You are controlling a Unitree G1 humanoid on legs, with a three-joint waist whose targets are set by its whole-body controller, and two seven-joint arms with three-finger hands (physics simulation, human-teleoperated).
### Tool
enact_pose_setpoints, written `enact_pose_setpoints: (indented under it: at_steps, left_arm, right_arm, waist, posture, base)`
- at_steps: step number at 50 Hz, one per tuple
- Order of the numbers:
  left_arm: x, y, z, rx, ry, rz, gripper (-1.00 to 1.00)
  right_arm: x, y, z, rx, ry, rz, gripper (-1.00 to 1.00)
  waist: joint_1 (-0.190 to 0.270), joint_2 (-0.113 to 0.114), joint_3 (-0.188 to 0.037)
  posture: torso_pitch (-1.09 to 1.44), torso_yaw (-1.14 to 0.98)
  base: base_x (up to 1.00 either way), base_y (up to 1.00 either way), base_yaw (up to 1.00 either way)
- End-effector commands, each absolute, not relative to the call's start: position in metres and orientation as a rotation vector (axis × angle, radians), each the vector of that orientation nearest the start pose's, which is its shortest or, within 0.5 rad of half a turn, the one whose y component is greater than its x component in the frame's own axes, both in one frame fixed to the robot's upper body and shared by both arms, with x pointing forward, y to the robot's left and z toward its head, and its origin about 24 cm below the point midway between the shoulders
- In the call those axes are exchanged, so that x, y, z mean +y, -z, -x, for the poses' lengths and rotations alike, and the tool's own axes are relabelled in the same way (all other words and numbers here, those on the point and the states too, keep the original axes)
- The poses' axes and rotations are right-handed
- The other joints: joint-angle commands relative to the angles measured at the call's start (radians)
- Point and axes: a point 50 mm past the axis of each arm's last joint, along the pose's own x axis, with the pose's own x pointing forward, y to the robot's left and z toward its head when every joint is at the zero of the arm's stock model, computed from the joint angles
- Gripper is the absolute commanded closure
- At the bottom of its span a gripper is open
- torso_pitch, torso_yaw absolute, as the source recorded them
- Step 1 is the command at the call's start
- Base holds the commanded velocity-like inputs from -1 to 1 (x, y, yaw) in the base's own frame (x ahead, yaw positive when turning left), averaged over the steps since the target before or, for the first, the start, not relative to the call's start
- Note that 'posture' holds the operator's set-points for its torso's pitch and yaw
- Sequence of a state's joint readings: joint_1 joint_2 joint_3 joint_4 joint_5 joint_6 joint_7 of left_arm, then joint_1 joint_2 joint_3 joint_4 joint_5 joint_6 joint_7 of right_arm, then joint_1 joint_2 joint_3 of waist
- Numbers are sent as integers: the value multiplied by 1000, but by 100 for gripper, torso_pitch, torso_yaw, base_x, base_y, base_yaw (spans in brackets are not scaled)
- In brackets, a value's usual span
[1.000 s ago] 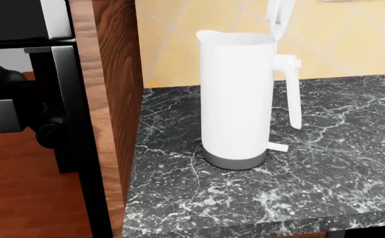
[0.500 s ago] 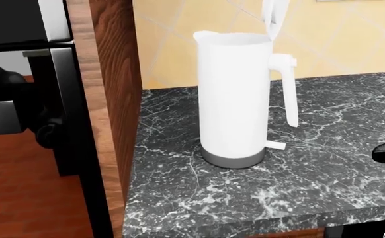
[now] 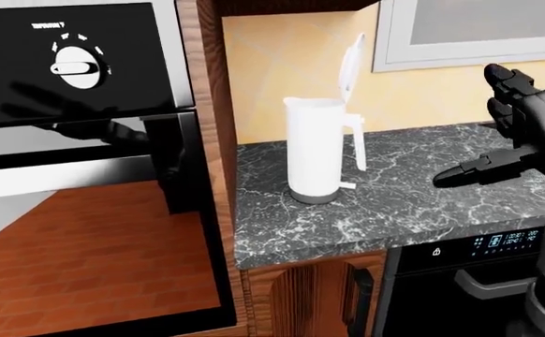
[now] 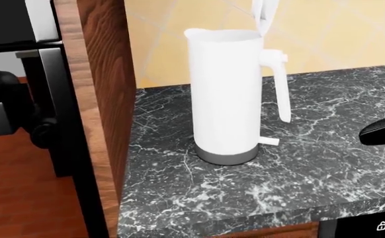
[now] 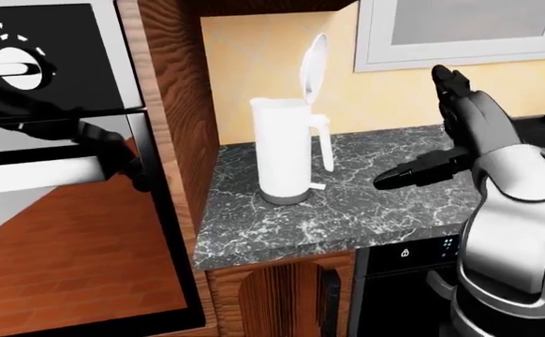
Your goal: Close the lid of the electric kettle.
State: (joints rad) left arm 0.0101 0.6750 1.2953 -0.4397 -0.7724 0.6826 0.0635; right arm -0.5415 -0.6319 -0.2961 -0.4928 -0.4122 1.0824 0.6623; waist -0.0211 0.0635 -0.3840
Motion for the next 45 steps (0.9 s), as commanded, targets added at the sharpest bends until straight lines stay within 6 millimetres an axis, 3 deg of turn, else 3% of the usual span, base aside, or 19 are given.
enact_pose_setpoints:
  at_steps: [1, 24, 45]
  left_arm:
    - [395, -272, -104, -515, -727, 12, -100]
    - [394, -271, -105, -515, -722, 12, -100]
    - [394, -271, -107, -516, -718, 11, -100]
  right_arm:
    - [-269, -273, -260, 41, 171, 627, -100]
    - [-266, -296, -298, 144, 123, 740, -100]
    - [-247, -305, -325, 205, 55, 851, -100]
  waist:
    - [-1, 3, 9]
    - [-9, 24, 13]
    - [-14, 37, 16]
  posture:
    - [-64, 0]
    - [-64, 0]
    - [-64, 0]
  base:
    - [0, 0, 0]
    - [0, 0, 0]
    - [0, 0, 0]
